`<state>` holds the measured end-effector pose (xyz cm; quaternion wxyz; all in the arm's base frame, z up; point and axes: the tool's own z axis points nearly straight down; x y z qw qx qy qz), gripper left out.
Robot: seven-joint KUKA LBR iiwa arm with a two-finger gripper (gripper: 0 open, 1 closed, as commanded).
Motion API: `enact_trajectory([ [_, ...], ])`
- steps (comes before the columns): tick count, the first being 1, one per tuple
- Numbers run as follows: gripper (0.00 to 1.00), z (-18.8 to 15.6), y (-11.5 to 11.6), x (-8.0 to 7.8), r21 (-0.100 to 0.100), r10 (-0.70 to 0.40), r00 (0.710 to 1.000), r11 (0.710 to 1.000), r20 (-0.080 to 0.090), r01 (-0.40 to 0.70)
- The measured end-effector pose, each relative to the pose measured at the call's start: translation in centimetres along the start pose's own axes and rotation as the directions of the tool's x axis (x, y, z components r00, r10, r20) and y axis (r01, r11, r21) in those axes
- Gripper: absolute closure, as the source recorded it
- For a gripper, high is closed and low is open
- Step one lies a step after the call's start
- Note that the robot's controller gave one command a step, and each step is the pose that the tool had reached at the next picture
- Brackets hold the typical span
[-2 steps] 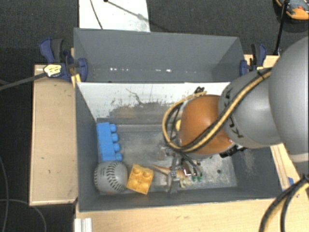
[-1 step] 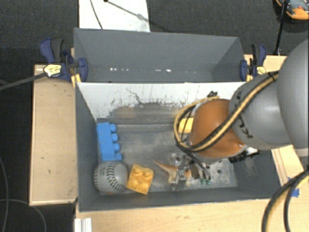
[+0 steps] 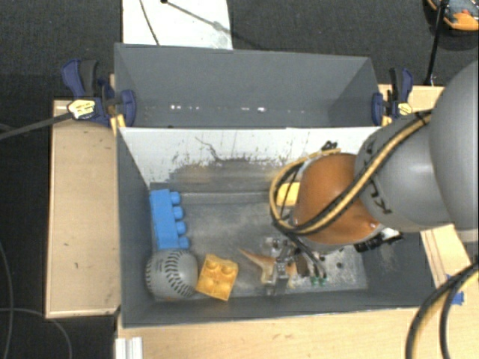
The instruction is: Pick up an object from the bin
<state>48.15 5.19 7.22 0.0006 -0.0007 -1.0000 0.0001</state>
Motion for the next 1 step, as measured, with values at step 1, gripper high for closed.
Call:
enact_trajectory([
  [1, 1.00, -14.09, -1.22, -0.17, -0.001, 0.002, 1.000, 1.000, 0.003, -0.002],
])
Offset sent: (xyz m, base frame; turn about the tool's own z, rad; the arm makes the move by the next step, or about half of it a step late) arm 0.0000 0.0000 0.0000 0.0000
